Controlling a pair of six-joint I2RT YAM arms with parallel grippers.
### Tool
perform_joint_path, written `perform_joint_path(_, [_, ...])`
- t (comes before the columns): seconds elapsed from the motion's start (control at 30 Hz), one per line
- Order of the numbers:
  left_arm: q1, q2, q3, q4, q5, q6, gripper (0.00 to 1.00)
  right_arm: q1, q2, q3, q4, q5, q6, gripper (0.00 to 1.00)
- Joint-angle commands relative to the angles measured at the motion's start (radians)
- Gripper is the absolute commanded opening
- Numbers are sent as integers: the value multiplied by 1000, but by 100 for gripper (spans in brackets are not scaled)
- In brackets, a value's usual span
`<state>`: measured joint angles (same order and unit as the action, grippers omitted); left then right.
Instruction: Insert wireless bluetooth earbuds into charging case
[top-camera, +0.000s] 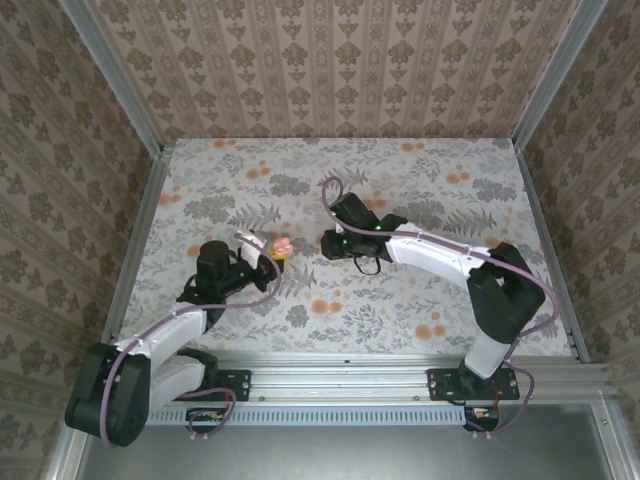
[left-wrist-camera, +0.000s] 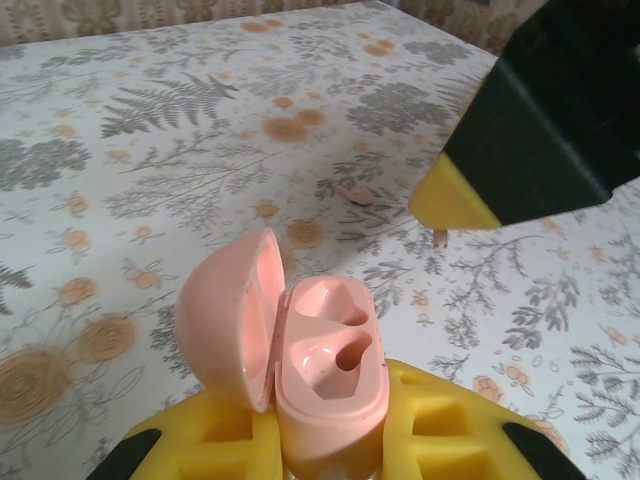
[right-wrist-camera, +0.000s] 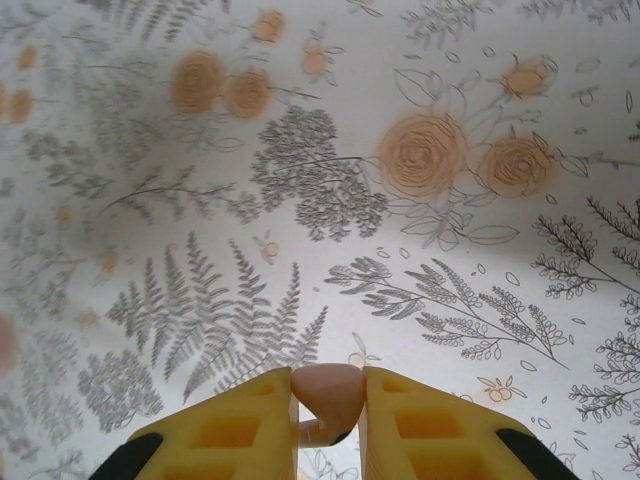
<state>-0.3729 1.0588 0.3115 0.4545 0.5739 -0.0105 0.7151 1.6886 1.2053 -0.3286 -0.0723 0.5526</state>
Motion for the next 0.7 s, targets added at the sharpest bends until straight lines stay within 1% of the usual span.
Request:
perform_joint_path(0.0, [-17, 12, 50, 34, 101, 62, 14, 0, -87, -46, 100, -50, -103, 20])
perform_joint_path(0.1, [-22, 30, 69, 30, 140, 75, 14, 0, -135, -67, 120, -83, -144, 20])
perform_joint_path(0.2, [-47, 41, 104, -22, 159, 124, 14, 1, -175, -69, 115, -107, -192, 20])
perform_joint_path(0.33, [-67, 63, 172, -127, 181, 191, 14, 3, -229, -68, 107, -103, -252, 20])
perform_joint_path(0.43, [-69, 74, 206, -164, 197, 217, 14, 10, -262, -66, 103, -106, -299, 20])
perform_joint_path(0.53, [-70, 87, 233, -190, 224, 236, 14, 21, -288, -67, 105, -93, -335, 20])
perform_joint_path(0.67, [-70, 106, 245, -175, 255, 227, 14, 37, -290, -69, 127, -80, -345, 21])
